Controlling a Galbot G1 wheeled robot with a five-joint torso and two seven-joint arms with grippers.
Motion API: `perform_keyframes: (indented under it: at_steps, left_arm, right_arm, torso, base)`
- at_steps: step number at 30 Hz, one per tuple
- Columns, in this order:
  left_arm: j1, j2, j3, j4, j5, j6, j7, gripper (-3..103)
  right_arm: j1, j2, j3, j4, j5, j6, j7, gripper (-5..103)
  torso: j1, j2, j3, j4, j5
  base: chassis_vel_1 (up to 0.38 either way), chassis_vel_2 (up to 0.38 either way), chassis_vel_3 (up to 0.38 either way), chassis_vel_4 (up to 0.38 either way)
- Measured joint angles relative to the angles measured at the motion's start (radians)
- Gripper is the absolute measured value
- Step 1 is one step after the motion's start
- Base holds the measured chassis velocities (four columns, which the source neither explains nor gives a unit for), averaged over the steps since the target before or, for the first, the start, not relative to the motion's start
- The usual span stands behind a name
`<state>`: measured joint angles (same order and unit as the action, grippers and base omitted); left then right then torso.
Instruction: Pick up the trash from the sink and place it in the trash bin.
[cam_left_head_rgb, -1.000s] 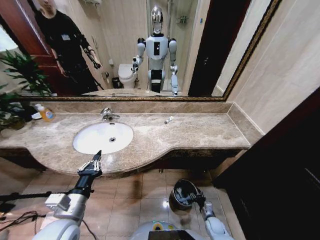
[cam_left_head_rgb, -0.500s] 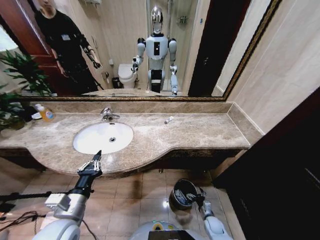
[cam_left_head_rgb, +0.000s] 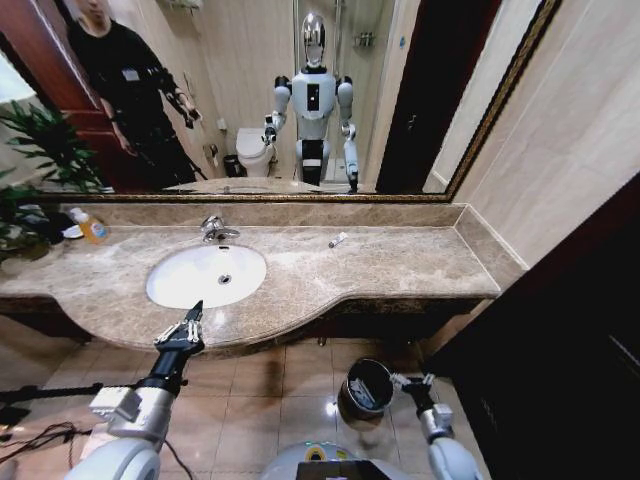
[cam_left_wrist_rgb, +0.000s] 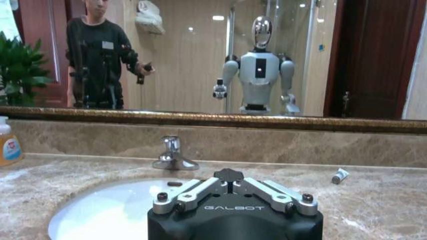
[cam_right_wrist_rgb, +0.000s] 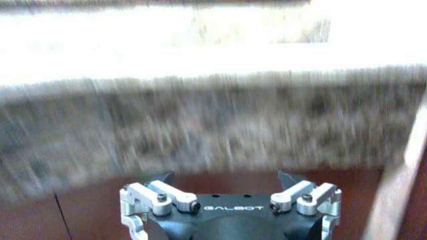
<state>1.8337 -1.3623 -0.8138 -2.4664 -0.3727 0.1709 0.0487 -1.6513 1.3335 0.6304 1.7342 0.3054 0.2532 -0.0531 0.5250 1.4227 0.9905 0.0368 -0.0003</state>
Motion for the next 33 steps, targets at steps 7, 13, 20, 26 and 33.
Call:
perform_keyframes:
  at_steps: [7,13,20,26,33]
  left_arm:
    - [0.000,0.000,0.000,0.000,0.000,0.000,0.000,0]
    - [0.000,0.000,0.000,0.000,0.000,0.000,0.000,0]
    - [0.000,0.000,0.000,0.000,0.000,0.000,0.000,0]
    - [0.000,0.000,0.000,0.000,0.000,0.000,0.000,0]
    - [0.000,0.000,0.000,0.000,0.000,0.000,0.000,0]
  right_arm:
    - [-0.018,-0.029,-0.026,0.310,0.006,-0.100,0.037,100]
    - [0.177,-0.084,-0.111,0.321,0.035,-0.228,0.047,100]
    - [0.456,-0.133,-0.257,0.191,0.087,-0.321,0.074,100]
    - [0.681,-0.129,-0.398,0.006,0.136,-0.367,0.074,100]
    - [0.914,-0.057,-0.532,-0.146,0.226,-0.445,0.126,100]
  torso:
    - [0.000,0.000,0.000,-0.0003,0.0002]
    - [0.000,0.000,0.000,0.0000,0.0003]
    - [0.000,0.000,0.000,0.0000,0.0004]
    - [0.000,0.000,0.000,-0.0001,0.0002]
    - [0.000,0.000,0.000,0.0000,-0.0001]
  base:
    - [0.000,0.000,0.000,0.000]
    - [0.000,0.000,0.000,0.000]
    - [0.000,0.000,0.000,0.000]
    - [0.000,0.000,0.000,0.000]
    - [0.000,0.000,0.000,0.000]
